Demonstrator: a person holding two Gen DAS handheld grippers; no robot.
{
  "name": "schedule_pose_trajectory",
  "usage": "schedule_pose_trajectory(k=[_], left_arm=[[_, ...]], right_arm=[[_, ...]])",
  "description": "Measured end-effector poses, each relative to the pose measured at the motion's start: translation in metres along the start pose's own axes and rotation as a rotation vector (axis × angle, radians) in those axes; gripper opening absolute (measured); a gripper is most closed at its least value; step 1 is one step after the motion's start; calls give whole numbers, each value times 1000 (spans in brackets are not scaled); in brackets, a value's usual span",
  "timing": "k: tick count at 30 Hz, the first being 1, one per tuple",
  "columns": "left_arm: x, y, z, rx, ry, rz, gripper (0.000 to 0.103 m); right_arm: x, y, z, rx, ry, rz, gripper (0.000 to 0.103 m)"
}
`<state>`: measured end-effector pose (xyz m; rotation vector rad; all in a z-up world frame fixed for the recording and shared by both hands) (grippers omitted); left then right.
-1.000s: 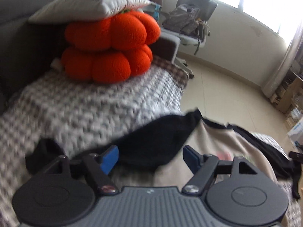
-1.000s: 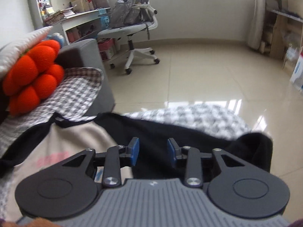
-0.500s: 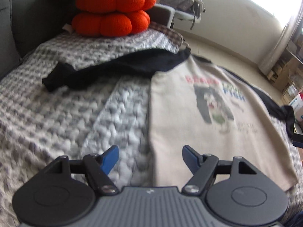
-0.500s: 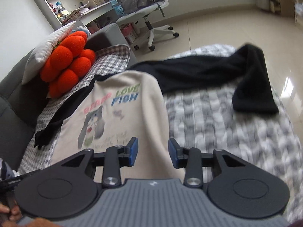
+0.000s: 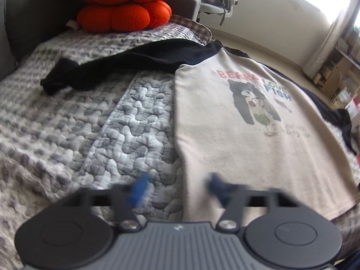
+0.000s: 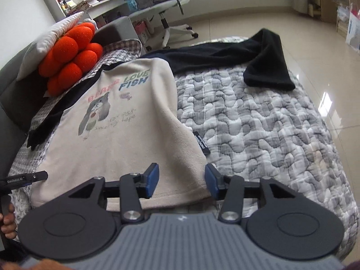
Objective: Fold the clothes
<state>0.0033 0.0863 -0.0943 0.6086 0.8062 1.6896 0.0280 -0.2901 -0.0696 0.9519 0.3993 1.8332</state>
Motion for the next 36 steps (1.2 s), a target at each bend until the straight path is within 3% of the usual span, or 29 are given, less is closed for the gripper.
schedule_pose_trajectory(k=[1,3,4,6,9,13,19,26,28,33,35,36], left_arm=[[1,1,0,-2,-1,-4,29],[2,3,1,-1,11,-34,5],[3,4,2,-1,19,-53,5],[3,8,2,-13,14,-61,5],[8,14,5,-27,33,-89,5],[16,20,10,-40,78,-140,5],[14,24,10,-47,59,-139,5],[25,47,17,-118,128,-255,5],[27,47,17,-122,122,-236,2],[17,26,7,-16,48,-161,2],[14,25,4,0,24,-171,3],[14,26,3,0,24,-180,9]], right_arm=[[0,-3,-1,13,3,-8,54],[1,-8,-5,37,35,-30,54],[4,-10,-6,48,66,-45,52],[10,-14,-9,54,147,-87,19],[11,-17,-11,58,177,-101,9],[17,-7,-8,5,200,-71,8],[20,-3,-7,-11,195,-63,7],[29,14,-2,-43,223,-17,7],[31,20,-1,-47,235,0,6],[22,4,-5,35,238,-59,11],[22,3,-5,31,238,-60,14],[21,3,-5,30,227,-54,16]])
Point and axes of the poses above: each gripper's, at about its wrist camera, not at the fingertips, and y roughly against the way its jaws point, x to its left, z to its top, the point moved 6 cm from there along -y, roughly the way its jaws point, and after that the axes turned 9 degrees about z, right-handed, at the moved point
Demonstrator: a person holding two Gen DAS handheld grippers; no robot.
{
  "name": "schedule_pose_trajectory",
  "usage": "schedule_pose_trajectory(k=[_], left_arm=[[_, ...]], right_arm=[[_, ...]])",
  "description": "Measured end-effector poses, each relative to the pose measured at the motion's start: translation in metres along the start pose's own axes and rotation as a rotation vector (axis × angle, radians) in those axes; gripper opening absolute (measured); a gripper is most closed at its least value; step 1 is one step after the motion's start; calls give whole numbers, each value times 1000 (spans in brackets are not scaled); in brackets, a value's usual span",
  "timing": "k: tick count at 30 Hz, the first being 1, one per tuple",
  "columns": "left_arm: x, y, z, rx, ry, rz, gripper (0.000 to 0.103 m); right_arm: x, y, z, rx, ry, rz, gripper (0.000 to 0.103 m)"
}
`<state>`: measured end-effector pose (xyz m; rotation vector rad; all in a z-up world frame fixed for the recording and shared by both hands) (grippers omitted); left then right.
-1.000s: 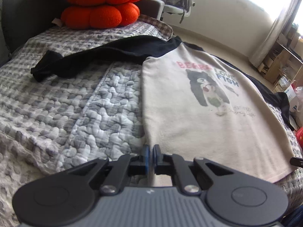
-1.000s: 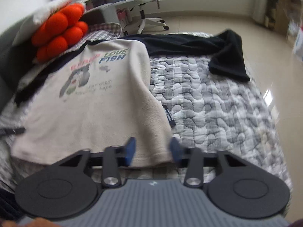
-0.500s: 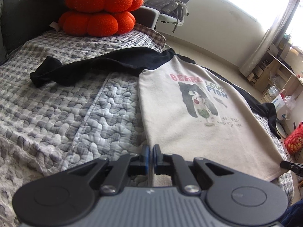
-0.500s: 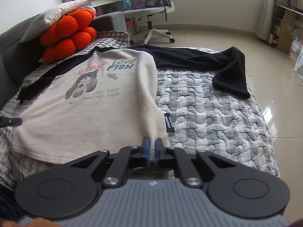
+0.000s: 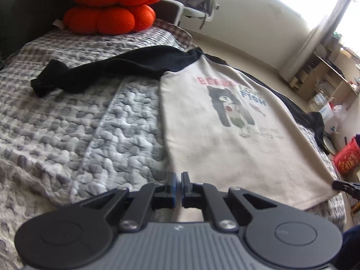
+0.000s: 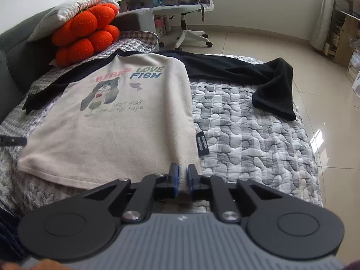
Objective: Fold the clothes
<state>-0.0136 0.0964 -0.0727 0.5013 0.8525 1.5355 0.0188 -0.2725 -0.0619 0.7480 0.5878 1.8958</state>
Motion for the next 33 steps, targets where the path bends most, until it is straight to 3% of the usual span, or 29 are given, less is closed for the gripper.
schedule_pose_trajectory(k=[1,3,10,14,18,20,22,23,24,26,30,33], left_arm=[[0,1,-1,1,1,-8,14],[2,1,-3,12,11,-19,36],[-7,-3,-16,62,-6,-57,44],[-17,-8,-25,92,-25,-84,53],[-26,-8,-29,81,-58,-82,66],[-29,-8,-30,77,-63,-87,68],[-29,-8,-31,62,-75,-64,62],[-29,-7,-31,54,-79,-52,43],[-26,-7,-29,50,-70,-41,24],[-16,-4,-24,44,-15,-56,9],[1,11,-12,-8,86,-121,5],[6,26,-3,-56,143,-213,5]], right_arm=[[-2,0,0,5,-16,3,16],[-8,1,-1,8,-47,0,16],[-19,1,-5,50,-85,-26,17],[-22,-2,-11,90,-91,-5,37],[-15,-8,-14,116,-22,-16,37],[-10,-10,-15,113,15,-31,37],[-8,-12,-14,108,43,-52,32],[-6,-13,-14,100,58,-66,17],[-6,-12,-13,91,64,-72,9],[-6,-8,-11,64,61,-88,9],[-7,6,-6,-18,32,-91,9],[-6,21,-1,-58,-4,-40,9]])
Point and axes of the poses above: each gripper's, at about its wrist camera, not at the fingertips, and y roughly against the way its jaws point, x to its left, z to its top, the point moved 6 cm from there along -y, roughly the way its jaws point, and after that the axes turned 9 degrees about z, right-handed, at the moved point
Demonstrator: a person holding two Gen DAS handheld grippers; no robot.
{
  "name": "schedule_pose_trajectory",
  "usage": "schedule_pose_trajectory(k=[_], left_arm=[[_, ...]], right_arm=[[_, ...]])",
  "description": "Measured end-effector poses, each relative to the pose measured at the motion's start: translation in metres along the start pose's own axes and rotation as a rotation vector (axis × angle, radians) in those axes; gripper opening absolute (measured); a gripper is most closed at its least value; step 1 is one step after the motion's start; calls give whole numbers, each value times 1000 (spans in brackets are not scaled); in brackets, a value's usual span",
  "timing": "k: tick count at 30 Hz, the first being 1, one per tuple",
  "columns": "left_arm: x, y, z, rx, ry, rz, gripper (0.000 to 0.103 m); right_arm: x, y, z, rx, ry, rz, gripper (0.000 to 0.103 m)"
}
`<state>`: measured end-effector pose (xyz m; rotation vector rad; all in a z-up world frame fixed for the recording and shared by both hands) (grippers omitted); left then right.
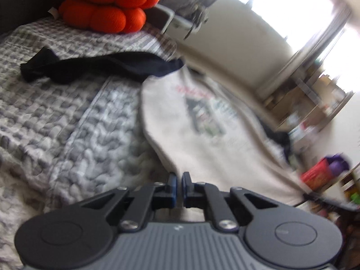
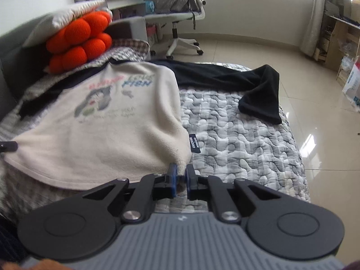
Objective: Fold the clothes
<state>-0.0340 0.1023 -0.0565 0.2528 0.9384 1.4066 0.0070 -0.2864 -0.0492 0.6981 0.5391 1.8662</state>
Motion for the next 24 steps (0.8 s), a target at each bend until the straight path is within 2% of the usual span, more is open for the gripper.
schedule_pose_trajectory(k=[4,6,8,11,12,14,17,20,22,24], left_arm=[[-7,15,5,-49,18,-113,5],[-13,18,5,-55,-4,-141,5],[-19,15,1,-40,-56,-108,5],[-25,1,-9,-13,-187,56,5],[-28,-4,-12,-5,-227,98,5],[-32,-9,-17,24,-250,91,5],[-28,-13,-19,40,-258,125,5],[-15,-18,-18,78,-214,139,7],[-9,-18,-17,89,-192,154,14],[-8,-15,-16,80,-181,153,25]], right_arm=[[3,29,12,-65,-34,45,9],[5,40,17,-85,-30,48,8],[6,43,19,-83,-10,32,8],[5,27,12,-25,75,-82,9],[6,20,7,-1,92,-92,9],[9,7,-2,38,114,-104,9],[10,-8,-9,68,113,-120,9],[10,-14,-8,81,130,-160,10],[7,-14,-9,95,135,-152,11],[6,-11,-10,102,139,-150,14]])
Point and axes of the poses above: each gripper's, at about its wrist camera, not at the fingertips, and y roughly against the way its jaws point, x to its left, z to its top, the point moved 6 cm from there along -y, roughly the way its jaws point, and after that the axes turned 9 degrees about z, right-handed, at the moved point
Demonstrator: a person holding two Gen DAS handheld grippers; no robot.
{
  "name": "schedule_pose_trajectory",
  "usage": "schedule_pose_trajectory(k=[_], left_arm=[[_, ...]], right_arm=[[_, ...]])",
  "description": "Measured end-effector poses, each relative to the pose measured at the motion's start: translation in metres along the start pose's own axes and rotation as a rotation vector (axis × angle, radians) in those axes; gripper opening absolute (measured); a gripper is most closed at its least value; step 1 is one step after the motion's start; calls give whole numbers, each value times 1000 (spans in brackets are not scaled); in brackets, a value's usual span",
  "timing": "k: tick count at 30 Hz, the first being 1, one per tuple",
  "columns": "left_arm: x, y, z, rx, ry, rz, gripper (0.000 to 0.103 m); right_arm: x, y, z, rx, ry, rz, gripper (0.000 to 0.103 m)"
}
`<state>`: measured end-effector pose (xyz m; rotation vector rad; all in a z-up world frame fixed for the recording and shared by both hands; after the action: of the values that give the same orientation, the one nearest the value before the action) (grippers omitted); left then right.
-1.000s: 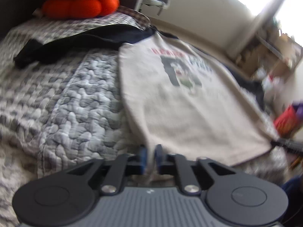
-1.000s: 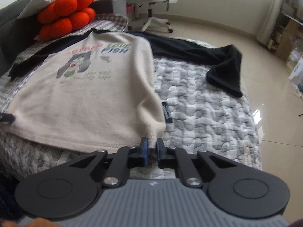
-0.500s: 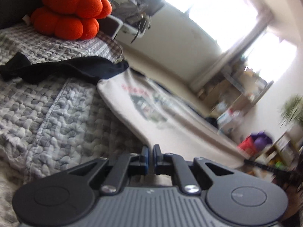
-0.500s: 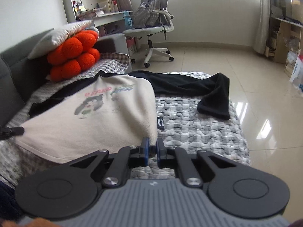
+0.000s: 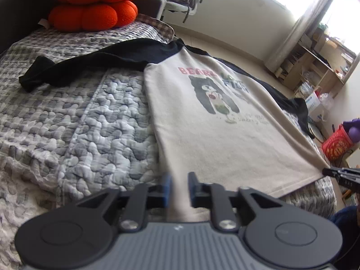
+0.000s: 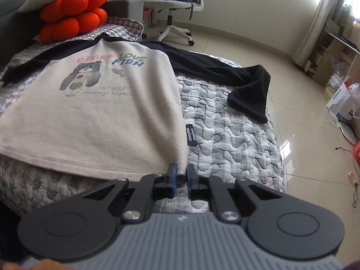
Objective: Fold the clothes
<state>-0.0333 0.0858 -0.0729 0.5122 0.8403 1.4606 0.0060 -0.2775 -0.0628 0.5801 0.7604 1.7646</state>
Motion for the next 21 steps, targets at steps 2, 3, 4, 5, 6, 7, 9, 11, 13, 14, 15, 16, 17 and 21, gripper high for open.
schedule_pose_trajectory(k=[2,3,4,5,6,7,9,11,13,14,15,16,17,21], left_arm=[[3,4,3,-17,11,-1,26],[5,6,4,-26,18,1,26],[7,8,6,-34,31,5,27],[10,9,8,-42,44,8,27],[13,9,12,-49,57,8,27],[15,10,14,-53,70,6,27],[20,8,19,-54,94,9,28],[22,6,24,-55,112,23,28],[23,3,28,-54,126,29,28],[23,2,30,-53,133,33,28],[23,0,32,-52,139,37,28],[23,-2,33,-51,143,44,29],[23,-4,35,-49,146,50,30],[22,-12,41,-42,163,74,33]], right_arm=[[-2,4,0,-20,-13,14,16],[-3,8,1,-39,-25,26,18],[-4,11,2,-59,-38,37,18],[-7,14,4,-72,-59,52,18],[-9,15,6,-82,-76,58,18],[-12,15,8,-89,-86,53,18],[-16,15,11,-97,-94,33,18],[-20,14,16,-105,-113,37,18],[-23,11,22,-109,-134,62,18],[-23,9,26,-110,-137,72,18],[-22,7,31,-111,-140,83,18],[-19,4,36,-113,-132,87,18],[-16,2,41,-115,-121,89,18],[-5,-13,67,-122,-87,116,20]])
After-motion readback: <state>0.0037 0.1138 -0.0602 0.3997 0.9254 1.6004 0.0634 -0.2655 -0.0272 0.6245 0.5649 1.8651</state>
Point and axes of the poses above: each gripper's, at about its wrist camera, not at the fingertips, and y roughly against the way its jaws point, x to its left, z to its top, the point moved 6 cm from there along -y, roughly the way its jaws point, and after that the axes turned 9 degrees about z, right-handed, at the moved point
